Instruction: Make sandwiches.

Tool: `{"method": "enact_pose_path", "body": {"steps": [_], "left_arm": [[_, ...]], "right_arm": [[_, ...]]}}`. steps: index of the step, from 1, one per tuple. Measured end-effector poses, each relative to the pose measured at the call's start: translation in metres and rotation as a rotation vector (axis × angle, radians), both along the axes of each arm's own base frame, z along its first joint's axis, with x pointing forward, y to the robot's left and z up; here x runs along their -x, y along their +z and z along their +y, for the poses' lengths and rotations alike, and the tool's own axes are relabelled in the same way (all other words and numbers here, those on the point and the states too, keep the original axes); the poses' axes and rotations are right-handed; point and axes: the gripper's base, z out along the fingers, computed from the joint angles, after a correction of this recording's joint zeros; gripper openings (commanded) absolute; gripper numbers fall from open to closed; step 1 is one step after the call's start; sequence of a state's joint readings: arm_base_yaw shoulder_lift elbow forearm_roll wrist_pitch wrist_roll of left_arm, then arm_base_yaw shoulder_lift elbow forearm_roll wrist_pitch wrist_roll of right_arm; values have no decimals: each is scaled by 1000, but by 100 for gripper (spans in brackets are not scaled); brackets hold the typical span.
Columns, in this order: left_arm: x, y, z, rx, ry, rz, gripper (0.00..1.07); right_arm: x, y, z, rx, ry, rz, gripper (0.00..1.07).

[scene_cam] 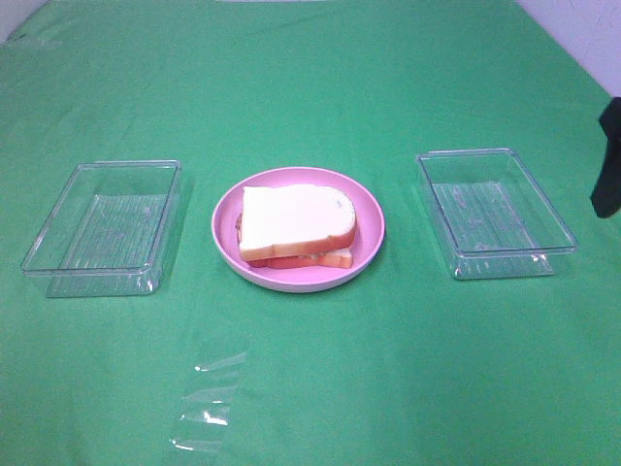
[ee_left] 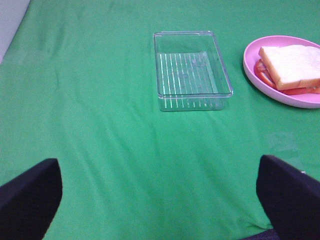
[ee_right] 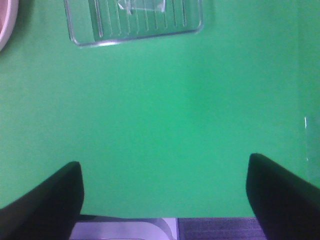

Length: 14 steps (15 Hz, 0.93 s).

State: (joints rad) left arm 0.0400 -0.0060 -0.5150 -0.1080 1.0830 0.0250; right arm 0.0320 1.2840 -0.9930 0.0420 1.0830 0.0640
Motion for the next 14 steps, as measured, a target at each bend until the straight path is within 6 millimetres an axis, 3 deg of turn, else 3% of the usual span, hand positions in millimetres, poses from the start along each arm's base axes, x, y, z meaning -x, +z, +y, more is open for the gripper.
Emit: {"method": "enact_pose_path", "body": {"steps": [1,6,11,14], "left_arm": [[0,0,0,0,0,0,98],[0,0,0,0,0,0,98],[0,0,0,0,0,0,98],[0,0,0,0,0,0,98]], "right_arm": [[11,0,0,0,0,-17,85],[116,-3,-4,-7,-1,-228,85],[181,-21,-6,-11,3,-349,85],[203,-26,-6,-14,3,-457,85]]}}
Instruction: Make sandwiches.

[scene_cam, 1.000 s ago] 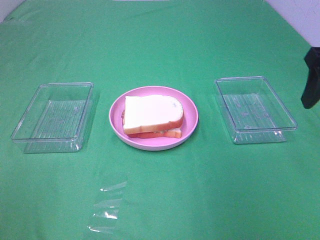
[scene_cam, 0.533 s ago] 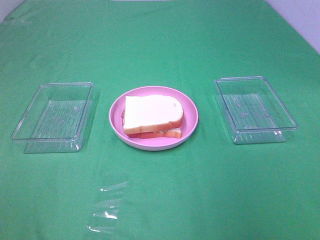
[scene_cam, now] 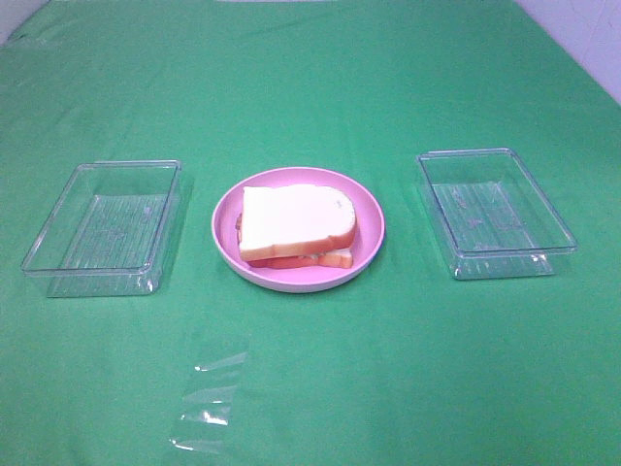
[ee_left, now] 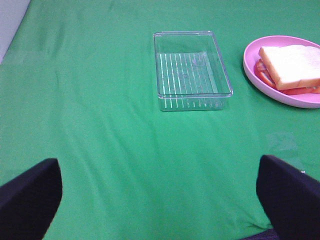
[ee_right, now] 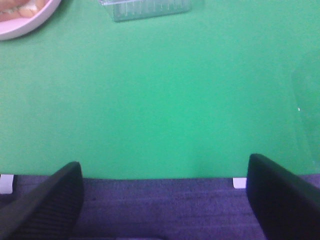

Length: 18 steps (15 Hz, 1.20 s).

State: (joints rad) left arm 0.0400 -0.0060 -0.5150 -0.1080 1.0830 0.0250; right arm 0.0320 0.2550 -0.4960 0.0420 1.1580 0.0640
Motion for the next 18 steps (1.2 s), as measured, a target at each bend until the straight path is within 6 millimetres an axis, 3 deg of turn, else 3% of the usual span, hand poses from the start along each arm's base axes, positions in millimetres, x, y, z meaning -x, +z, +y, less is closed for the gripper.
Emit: {"method": "enact_pose_path", "body": {"steps": [4,18], "left_arm": [[0,0,0,0,0,0,98],[0,0,0,0,0,0,98]], "right_arm": [[29,-1,-1,-6,1,-279,84],[29,-7,-1,3,17,-268,84]]}}
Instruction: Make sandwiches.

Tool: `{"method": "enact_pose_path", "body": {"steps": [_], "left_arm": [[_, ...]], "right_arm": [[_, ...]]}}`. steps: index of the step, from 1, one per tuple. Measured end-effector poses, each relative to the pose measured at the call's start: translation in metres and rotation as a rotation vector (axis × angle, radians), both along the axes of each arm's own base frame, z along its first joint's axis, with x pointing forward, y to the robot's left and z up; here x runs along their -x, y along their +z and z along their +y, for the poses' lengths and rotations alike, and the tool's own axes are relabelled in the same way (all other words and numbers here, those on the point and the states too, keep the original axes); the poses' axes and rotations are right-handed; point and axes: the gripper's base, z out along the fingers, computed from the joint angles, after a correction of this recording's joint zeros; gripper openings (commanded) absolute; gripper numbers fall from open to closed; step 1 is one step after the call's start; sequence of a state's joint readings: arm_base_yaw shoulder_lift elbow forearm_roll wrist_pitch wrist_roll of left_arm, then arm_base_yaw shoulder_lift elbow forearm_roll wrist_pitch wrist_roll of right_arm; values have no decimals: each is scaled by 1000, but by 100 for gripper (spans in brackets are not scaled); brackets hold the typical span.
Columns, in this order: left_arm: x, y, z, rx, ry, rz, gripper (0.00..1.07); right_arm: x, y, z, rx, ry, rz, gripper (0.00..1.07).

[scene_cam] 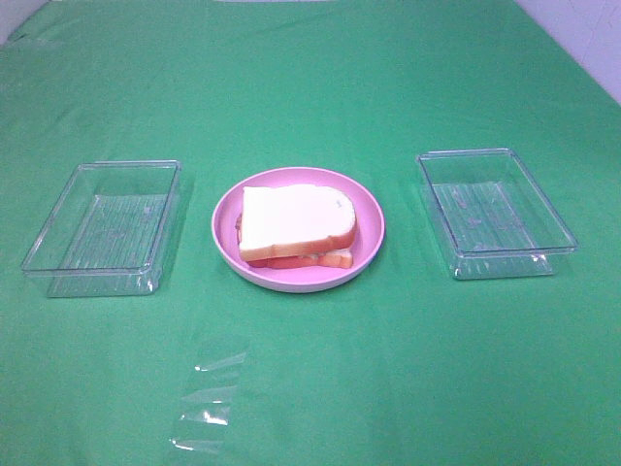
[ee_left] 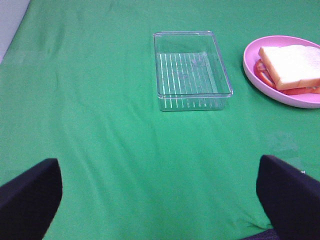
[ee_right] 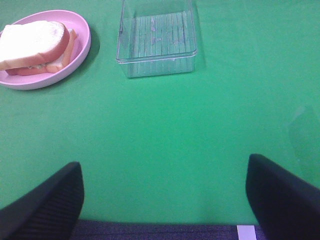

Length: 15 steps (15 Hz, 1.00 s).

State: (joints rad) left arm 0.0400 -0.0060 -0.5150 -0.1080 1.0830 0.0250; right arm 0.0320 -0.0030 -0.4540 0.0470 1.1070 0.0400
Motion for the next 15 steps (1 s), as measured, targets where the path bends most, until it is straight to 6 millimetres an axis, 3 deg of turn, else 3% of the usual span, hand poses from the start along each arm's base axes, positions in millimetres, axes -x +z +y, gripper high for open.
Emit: {"method": "enact_pose_path", "body": {"steps": [15], "left_arm": [[0,0,0,0,0,0,98]], "right_arm": [[0,0,1,-5,3,0,84]]}}
